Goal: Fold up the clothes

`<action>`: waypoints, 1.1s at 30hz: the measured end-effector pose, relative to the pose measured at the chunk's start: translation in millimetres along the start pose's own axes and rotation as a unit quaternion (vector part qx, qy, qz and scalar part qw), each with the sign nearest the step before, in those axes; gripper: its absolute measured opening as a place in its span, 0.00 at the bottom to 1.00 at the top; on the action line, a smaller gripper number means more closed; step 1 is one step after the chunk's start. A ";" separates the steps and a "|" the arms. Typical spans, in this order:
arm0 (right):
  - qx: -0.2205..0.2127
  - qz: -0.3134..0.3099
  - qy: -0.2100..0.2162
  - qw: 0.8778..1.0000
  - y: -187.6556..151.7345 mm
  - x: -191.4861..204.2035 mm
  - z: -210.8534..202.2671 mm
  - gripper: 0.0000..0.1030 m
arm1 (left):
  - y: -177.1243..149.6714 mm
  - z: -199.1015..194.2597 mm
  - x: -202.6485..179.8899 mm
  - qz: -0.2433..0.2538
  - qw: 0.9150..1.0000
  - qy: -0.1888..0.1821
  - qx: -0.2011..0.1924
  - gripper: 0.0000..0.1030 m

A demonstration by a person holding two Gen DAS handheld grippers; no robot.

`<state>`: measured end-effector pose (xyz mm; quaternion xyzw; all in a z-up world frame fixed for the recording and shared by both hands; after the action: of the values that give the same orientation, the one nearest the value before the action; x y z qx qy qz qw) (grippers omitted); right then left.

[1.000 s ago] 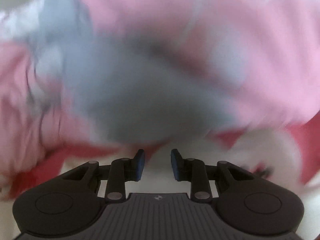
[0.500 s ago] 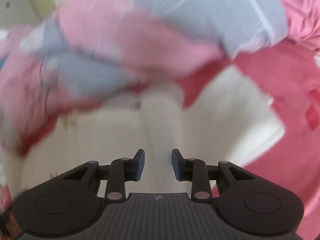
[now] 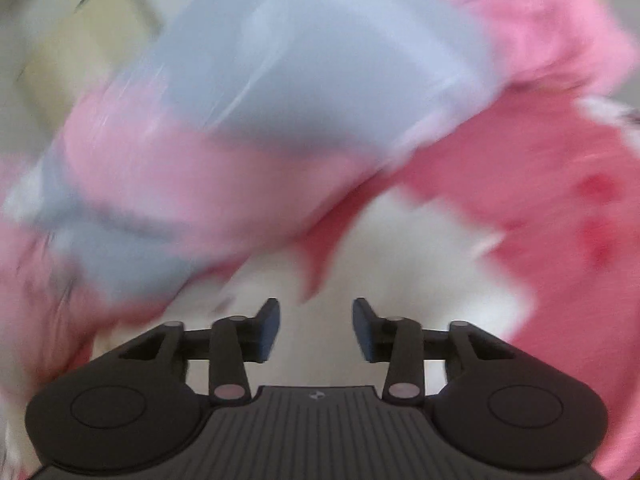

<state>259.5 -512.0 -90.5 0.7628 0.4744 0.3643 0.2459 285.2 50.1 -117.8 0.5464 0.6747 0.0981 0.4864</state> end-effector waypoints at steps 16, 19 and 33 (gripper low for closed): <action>0.030 -0.046 -0.048 0.997 -6.8 -30.9 34.3 0.20 | 0.1 1.0 -0.2 0.003 1.000 -0.001 -0.001 0.43; -0.041 -0.038 -0.077 0.995 -0.4 -31.5 -8.0 0.17 | 0.0 1.0 -0.3 0.003 1.000 -0.001 -0.001 0.43; -0.033 0.074 -0.279 0.957 -51.0 -101.3 -40.5 0.42 | -0.5 0.7 -0.4 0.001 1.000 -0.002 -0.001 0.43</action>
<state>171.0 -580.4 -135.0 0.8583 0.3173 0.1695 0.3659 285.4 49.3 -118.2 0.5467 0.6733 0.0976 0.4881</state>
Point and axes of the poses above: each gripper's, at about its wrist camera, not at the fingertips, and z roughly the way its jaws point, x to its left, y to its top, the point moved 7 cm from there along z, roughly the way its jaws point, and after that the axes turned 10 degrees about -z, right-handed, at the moved point
